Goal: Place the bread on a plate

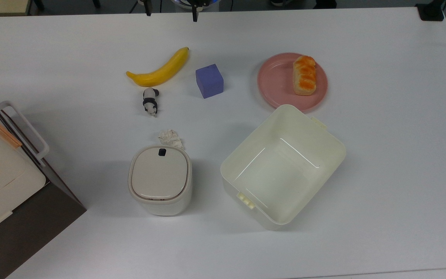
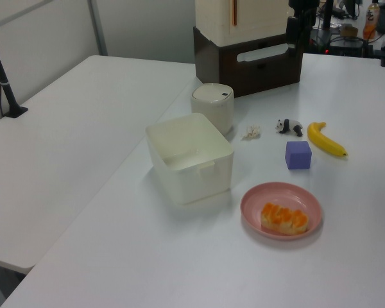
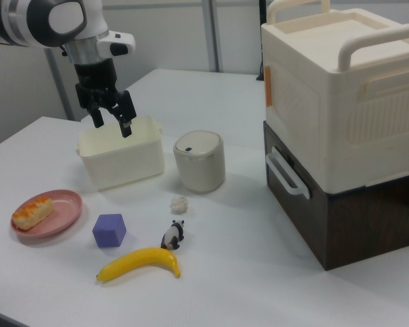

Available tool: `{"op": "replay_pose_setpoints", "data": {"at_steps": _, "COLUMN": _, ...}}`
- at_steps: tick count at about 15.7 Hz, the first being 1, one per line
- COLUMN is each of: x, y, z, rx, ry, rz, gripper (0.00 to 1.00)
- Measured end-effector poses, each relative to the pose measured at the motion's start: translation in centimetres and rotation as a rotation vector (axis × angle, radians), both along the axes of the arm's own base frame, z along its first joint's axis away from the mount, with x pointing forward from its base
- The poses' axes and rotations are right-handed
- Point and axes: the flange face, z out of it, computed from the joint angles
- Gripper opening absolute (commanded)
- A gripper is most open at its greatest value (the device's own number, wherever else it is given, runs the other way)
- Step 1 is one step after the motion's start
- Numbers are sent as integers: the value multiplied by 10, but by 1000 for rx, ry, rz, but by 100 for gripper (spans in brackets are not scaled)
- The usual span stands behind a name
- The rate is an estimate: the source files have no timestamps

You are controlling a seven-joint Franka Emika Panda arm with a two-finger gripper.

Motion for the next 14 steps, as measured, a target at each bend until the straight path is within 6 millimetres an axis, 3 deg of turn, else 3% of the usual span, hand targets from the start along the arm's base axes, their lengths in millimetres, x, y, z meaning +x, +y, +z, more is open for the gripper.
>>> {"op": "replay_pose_setpoints", "data": {"at_steps": 7, "x": 3, "y": 0, "z": 6, "rx": 0, "ry": -14, "rz": 1, "gripper": 100}}
{"op": "replay_pose_setpoints", "data": {"at_steps": 14, "x": 24, "y": -3, "z": 6, "rx": 4, "ry": -26, "rz": -3, "gripper": 100}}
